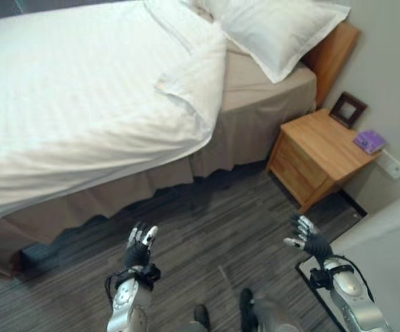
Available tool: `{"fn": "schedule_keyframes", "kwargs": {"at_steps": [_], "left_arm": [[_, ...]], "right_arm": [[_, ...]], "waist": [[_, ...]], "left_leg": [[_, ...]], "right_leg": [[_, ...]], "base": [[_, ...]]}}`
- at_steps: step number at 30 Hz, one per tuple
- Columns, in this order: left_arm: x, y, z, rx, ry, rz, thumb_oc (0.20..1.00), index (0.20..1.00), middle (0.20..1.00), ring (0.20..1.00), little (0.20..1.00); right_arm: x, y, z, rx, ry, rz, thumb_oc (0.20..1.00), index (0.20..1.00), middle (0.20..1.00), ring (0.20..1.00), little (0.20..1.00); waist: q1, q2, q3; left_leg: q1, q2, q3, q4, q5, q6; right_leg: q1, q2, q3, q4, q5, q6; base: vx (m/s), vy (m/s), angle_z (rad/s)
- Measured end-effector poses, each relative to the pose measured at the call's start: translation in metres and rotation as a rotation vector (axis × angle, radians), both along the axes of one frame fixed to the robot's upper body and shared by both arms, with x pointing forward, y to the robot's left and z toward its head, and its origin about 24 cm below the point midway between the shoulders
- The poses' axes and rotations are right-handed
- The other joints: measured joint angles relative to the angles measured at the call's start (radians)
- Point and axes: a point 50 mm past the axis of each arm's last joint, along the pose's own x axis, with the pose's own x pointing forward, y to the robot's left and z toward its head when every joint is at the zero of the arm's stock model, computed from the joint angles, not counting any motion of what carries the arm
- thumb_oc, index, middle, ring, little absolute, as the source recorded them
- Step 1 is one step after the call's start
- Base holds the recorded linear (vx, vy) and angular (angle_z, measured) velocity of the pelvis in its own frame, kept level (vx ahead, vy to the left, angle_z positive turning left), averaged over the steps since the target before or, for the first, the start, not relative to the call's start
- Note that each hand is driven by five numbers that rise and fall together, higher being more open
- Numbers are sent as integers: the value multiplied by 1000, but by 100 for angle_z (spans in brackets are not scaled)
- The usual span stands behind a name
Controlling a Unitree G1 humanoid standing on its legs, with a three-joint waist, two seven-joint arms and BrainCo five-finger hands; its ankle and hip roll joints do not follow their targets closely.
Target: Making the bed.
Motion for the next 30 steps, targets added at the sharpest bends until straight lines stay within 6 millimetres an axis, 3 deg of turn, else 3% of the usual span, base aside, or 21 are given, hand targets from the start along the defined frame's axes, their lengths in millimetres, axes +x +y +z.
{"fn": "schedule_keyframes", "kwargs": {"at_steps": [1,2,6,8,9,10,11,12,13,14,15,17,18,19,21,22,24,25,27,28,30], "left_arm": [[0,0,0,2,1,0,1000,1000,1000,1000,1000],[0,3,2,21,1,-2,1000,1000,1000,1000,1000],[7,9,7,51,-14,10,1000,1000,1000,1000,1000],[12,7,11,55,-35,4,1000,1000,1000,1000,1000],[23,-5,17,38,-70,-20,1000,1000,1000,1000,1000],[27,-10,20,50,-85,-57,1000,1000,1000,1000,1000],[30,-20,21,40,-98,-91,1000,1000,1000,1000,1000],[30,-23,21,27,-99,-94,1000,1000,1000,1000,1000],[31,-29,20,4,-104,-99,1000,1000,1000,1000,1000],[35,-32,23,-7,-120,-101,1000,1000,1000,1000,1000],[39,-36,28,-14,-148,-114,1000,1000,1000,1000,1000],[37,-36,27,-32,-147,-106,1000,1000,1000,1000,1000],[34,-38,24,-53,-139,-102,1000,1000,1000,1000,1000],[31,-38,20,-56,-127,-96,1000,1000,1000,1000,1000],[22,-32,14,-48,-95,-80,1000,1000,1000,1000,1000],[18,-28,11,-43,-79,-75,1000,1000,1000,1000,1000],[9,-20,6,-35,-56,-44,1000,1000,1000,1000,1000],[4,-14,2,-28,-35,-21,1000,1000,1000,1000,1000],[0,-9,0,-24,-20,0,1000,1000,1000,1000,1000],[0,-9,0,-23,-22,0,1000,1000,1000,1000,1000],[5,-12,3,-21,-35,-18,1000,1000,1000,1000,1000]], "right_arm": [[-3,0,-2,2,11,1,1000,1000,1000,1000,1000],[-7,3,-6,5,27,11,1000,1000,1000,1000,1000],[-6,11,-6,29,26,20,1000,1000,1000,1000,1000],[-6,11,-6,31,27,22,1000,1000,1000,1000,1000],[-6,10,-7,32,29,18,1000,1000,1000,1000,1000],[-8,10,-9,32,38,20,1000,1000,1000,1000,1000],[0,9,-5,17,24,37,1000,1000,1000,1000,1000],[5,10,-1,15,4,41,1000,1000,1000,1000,1000],[14,8,3,7,-18,40,1000,1000,1000,1000,1000],[18,6,6,4,-32,31,1000,1000,1000,1000,1000],[18,0,10,-6,-45,13,1000,1000,1000,1000,1000],[18,-2,10,-14,-52,0,1000,1000,1000,1000,1000],[13,-8,7,-28,-37,-29,1000,1000,1000,1000,1000],[14,-10,8,-30,-42,-44,1000,1000,1000,1000,1000],[16,-10,9,-22,-48,-51,1000,1000,1000,1000,1000],[14,-12,7,-21,-43,-61,1000,1000,1000,1000,1000],[12,-13,5,-24,-31,-65,1000,1000,1000,1000,1000],[11,-12,4,-20,-27,-67,1000,1000,1000,1000,1000],[6,-13,0,-19,-10,-74,1000,1000,1000,1000,1000],[4,-13,-2,-16,-3,-75,1000,1000,1000,1000,1000],[-6,-14,-7,-14,27,-76,1000,1000,1000,1000,1000]], "waist": [[0,-1,0],[-3,3,3],[-31,4,28],[-46,0,28],[-76,-7,26],[-91,-22,11],[-104,-7,7],[-106,-3,5],[-109,0,-1],[-108,-9,-5],[-90,-27,-12],[-57,-37,-18],[-43,-60,-23],[-44,-78,-21],[-46,-66,-27],[-45,-60,-31],[-38,-46,-34],[-35,-40,-37],[-12,-43,-39],[-18,-44,-39],[-23,-43,-48]], "left_leg": [[0,-10,-8,0,0,0],[-14,-16,-29,2,1,2],[-18,-5,-82,14,1,1],[-5,-4,-108,11,-1,-2],[1,11,-172,31,-25,-38],[6,16,-208,29,-30,-47],[47,74,-219,-1,-36,-65],[54,100,-216,39,-30,-105],[10,135,-217,182,-49,-139],[-75,141,-216,349,-48,-149],[-213,179,-164,610,23,-148],[-283,247,-110,771,187,-118],[-339,250,-42,847,152,-146],[-339,227,22,774,121,-146],[-332,209,100,569,114,-148],[-304,197,132,403,114,-150],[-264,162,92,152,121,-142],[-245,134,40,37,130,-129],[-234,52,-52,-21,163,-88],[-224,32,-46,-15,167,-80],[-223,10,35,87,176,-56]], "right_leg": [[9,-27,-1,-83,3,4],[27,-59,5,-257,7,11],[71,-56,24,-457,23,29],[91,-54,22,-466,25,26],[115,-21,94,-337,14,27],[152,-9,99,-332,7,22],[171,40,77,-305,32,-9],[194,64,50,-294,45,-48],[222,104,15,-272,6,-98],[233,107,-9,-275,-9,-121],[263,111,-31,-297,-4,-174],[327,157,-24,-323,-34,-222],[381,164,-22,-371,-44,-246],[402,156,-17,-390,-16,-248],[437,172,-15,-429,-21,-233],[467,191,-12,-461,-19,-224],[499,219,6,-476,-24,-217],[512,232,28,-476,-29,-208],[554,238,54,-476,-30,-206],[570,238,53,-476,-37,-196],[605,237,48,-476,-49,-179]], "base": [[434,-102,50],[468,-97,48],[447,-137,38],[678,-296,61],[309,-150,95],[462,-241,119],[479,-303,74],[626,-565,51],[465,-475,45],[583,-649,37],[418,-407,20],[496,-323,-4],[551,-101,-2],[540,-40,-13],[415,60,-15],[365,111,-11],[249,75,-35],[211,53,-50],[364,129,-73],[291,155,-58],[186,183,-30]]}}
